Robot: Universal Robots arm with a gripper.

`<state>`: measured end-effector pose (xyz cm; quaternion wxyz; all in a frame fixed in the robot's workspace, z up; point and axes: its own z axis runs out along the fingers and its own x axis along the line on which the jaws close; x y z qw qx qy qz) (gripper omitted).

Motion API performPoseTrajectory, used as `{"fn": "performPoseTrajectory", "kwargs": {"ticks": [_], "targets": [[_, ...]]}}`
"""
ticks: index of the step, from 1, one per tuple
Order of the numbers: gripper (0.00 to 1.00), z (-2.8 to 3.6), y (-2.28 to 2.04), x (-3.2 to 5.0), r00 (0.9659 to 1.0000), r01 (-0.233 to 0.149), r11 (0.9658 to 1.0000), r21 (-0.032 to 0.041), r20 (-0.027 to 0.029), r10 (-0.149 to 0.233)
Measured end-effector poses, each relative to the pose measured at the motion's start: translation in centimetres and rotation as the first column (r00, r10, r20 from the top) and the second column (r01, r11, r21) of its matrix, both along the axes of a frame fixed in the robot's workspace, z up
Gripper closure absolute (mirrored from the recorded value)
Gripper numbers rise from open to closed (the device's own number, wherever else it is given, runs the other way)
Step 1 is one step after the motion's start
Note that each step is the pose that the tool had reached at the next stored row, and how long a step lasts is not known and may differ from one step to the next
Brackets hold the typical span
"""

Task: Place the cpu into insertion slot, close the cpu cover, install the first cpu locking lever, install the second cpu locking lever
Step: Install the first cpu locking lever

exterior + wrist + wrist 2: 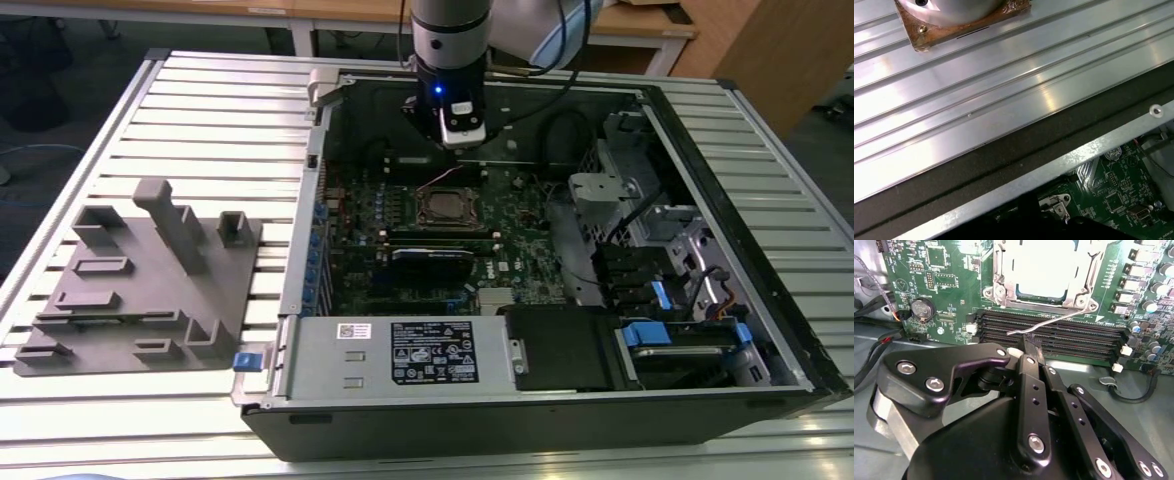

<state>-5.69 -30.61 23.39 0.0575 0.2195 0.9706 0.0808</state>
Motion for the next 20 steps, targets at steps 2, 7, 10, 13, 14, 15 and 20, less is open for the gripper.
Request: {"fn": "performPoseTrajectory", "kwargs": {"ticks": [2,7,10,13,14,15,20], "targets": [[0.89,-0.02,-0.01,-0.01,1.0000,0.000,1.0000,0.0003,0.0002,0.000],[0.89,-0.02,-0.02,-0.24,1.0000,0.000,1.0000,0.0001,0.0001,0.000],[0.89,-0.02,-0.02,-0.25,1.0000,0.000,1.0000,0.0001,0.0001,0.000],[0.89,-0.04,-0.02,-0.74,1.0000,0.000,1.0000,0.0001,0.0001,0.000],[0.89,-0.04,-0.02,-0.74,1.0000,0.000,1.0000,0.0001,0.0001,0.000],[0.89,-0.04,-0.02,-0.75,1.0000,0.000,1.0000,0.0001,0.0001,0.000],[0.89,-0.04,-0.02,-0.82,1.0000,0.000,1.0000,0.0001,0.0000,0.000]]}}
